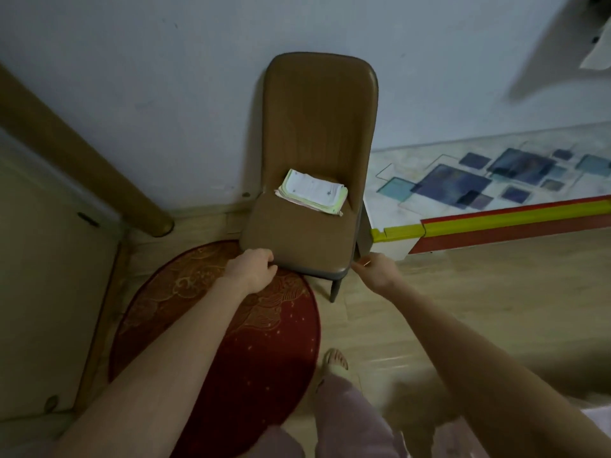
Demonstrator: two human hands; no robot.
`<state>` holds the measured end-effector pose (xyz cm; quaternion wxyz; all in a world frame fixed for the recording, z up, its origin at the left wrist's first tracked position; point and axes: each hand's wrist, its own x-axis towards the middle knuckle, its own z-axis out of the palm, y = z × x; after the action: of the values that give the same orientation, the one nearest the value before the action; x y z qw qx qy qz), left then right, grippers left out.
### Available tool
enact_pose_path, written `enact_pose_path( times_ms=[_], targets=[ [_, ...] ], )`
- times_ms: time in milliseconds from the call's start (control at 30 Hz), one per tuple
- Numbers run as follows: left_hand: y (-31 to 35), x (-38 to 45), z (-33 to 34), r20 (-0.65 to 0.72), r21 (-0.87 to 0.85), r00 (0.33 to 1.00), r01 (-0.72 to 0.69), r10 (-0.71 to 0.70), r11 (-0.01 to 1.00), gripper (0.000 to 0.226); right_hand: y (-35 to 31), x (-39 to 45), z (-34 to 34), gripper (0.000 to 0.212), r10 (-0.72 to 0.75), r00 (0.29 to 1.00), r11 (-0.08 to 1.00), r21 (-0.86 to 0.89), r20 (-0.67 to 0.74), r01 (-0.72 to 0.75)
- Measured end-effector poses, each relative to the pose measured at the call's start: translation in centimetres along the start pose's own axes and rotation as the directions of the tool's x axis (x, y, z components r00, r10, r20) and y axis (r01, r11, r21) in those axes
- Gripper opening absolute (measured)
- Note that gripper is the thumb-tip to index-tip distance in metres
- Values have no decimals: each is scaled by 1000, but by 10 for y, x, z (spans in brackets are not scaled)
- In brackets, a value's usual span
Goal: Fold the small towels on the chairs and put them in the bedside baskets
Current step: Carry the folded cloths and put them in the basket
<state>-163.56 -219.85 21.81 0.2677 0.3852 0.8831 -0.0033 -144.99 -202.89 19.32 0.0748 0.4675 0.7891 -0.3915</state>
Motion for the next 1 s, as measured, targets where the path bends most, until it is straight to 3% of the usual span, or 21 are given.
enact_pose_path(
  times_ms=[167, 333, 500, 667, 833, 933, 1000],
  targets=[
    [-7, 106, -26, -24, -153, 996, 87, -92, 984, 36, -32, 107, -23, 22, 97, 994, 984, 152, -49, -89],
    [-13, 229, -34, -117, -341, 976, 136, -185, 930, 36, -44, 207, -14, 27, 212, 975, 940, 286, -67, -185],
    [-25, 342, -22, -200, -513, 957, 81, -211, 855, 29, -51, 302, 16, 34, 413, 900, 827, 471, -139, -307],
    [-44, 451, 5, -125, -585, 955, 149, -269, 798, 36, -55, 391, 54, 32, 521, 838, 748, 561, -165, -355],
    [-46, 539, 36, -20, -618, 953, 227, -304, 753, 51, -41, 466, 92, 66, 622, 780, 661, 579, -66, -478],
    [-47, 577, 54, 28, -630, 933, 295, -359, 718, 69, -35, 497, 102, 90, 721, 692, 588, 559, -35, -585],
    [-48, 593, 66, 45, -615, 931, 312, -363, 724, 77, -29, 507, 107, 95, 776, 629, 555, 529, -51, -642]
  ],
)
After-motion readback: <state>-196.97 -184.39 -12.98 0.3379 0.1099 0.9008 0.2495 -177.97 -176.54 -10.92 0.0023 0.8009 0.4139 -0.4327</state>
